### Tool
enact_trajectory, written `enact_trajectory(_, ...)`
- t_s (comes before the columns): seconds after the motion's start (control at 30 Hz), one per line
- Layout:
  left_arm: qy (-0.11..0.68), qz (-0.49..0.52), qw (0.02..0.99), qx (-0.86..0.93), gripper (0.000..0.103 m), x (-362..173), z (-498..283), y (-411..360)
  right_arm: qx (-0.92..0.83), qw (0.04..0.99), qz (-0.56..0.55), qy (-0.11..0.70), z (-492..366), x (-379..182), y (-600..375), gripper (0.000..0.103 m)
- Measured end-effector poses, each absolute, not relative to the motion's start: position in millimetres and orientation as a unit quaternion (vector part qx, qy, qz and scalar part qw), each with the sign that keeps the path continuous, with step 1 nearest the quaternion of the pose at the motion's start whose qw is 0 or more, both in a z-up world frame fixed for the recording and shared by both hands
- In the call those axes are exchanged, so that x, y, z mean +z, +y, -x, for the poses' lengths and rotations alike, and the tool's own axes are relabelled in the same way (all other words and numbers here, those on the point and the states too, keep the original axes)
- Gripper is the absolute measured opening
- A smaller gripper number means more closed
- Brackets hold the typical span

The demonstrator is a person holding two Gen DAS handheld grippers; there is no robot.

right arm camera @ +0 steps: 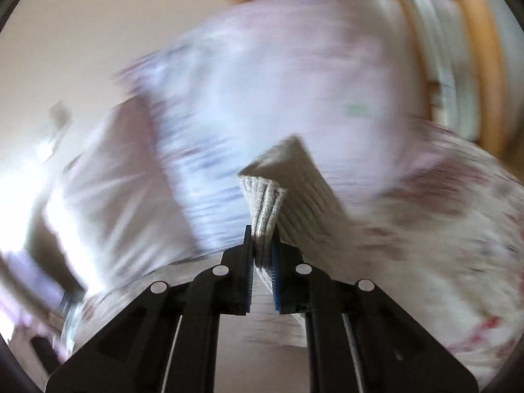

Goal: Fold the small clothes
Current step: 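Fold the held sleeve across the sweater body with the right tool, then release the sleeve with the right tool while the left tool grasps the other sleeve cuff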

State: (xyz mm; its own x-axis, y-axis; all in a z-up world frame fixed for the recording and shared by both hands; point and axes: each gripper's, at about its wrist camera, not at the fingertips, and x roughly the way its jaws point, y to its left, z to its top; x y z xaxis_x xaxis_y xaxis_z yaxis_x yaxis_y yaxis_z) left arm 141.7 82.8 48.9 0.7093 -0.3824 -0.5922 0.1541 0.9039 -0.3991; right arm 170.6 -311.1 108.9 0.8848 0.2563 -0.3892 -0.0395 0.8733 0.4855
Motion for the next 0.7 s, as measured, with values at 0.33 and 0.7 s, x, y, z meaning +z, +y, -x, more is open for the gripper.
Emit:
enact_trajectory(0.33,0.360,0.205,0.898,-0.150,0.100,47,-139,98,0.290,0.886,-0.149,0.329,-203,87,-130,0.068)
enact_trajectory(0.7,0.417,0.278,0.848,-0.172,0.064,33,-189,70,0.082,0.831,-0.415,0.360,-157,18,-335,0.055)
